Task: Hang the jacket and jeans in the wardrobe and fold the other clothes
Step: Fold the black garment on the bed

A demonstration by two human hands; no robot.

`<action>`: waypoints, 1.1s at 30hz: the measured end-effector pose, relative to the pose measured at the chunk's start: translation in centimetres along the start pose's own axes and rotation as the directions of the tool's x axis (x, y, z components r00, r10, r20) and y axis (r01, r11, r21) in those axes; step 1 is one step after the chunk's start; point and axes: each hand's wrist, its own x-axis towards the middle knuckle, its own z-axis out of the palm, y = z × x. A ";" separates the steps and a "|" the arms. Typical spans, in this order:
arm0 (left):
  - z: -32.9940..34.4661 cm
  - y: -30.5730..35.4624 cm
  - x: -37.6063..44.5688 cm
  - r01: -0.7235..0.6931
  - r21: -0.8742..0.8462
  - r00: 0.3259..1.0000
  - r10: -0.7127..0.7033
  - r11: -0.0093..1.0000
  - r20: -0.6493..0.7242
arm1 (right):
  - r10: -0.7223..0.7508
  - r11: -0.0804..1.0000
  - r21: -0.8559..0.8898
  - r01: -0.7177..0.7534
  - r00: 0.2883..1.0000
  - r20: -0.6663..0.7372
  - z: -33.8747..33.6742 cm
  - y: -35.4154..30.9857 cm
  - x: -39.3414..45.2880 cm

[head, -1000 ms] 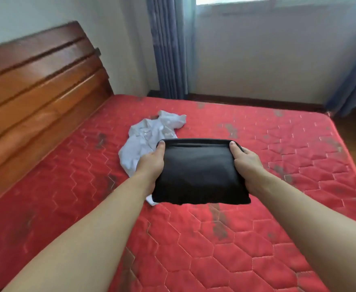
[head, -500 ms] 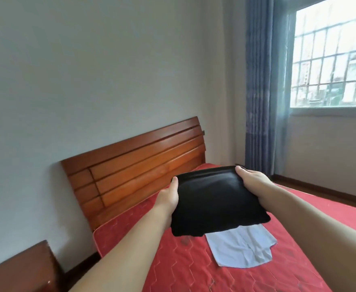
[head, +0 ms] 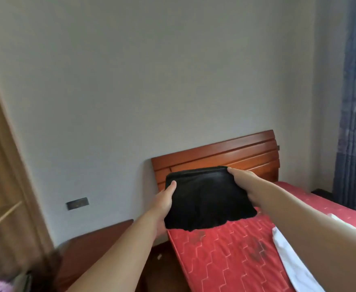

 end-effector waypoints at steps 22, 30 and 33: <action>-27.0 -0.5 1.0 0.013 -0.120 0.731 -0.091 0.993 -0.677 | 0.093 0.974 -0.209 0.086 0.690 0.717 32.6 4.6 5.1; -35.1 0.8 2.4 0.018 -0.088 0.545 -0.084 0.996 -0.834 | 0.045 0.873 -0.267 0.409 0.478 0.877 45.0 4.7 6.0; -40.1 0.7 4.0 -0.029 -0.143 0.510 -0.108 0.989 -0.853 | -0.014 0.882 -0.210 0.422 0.468 0.884 50.8 4.5 6.7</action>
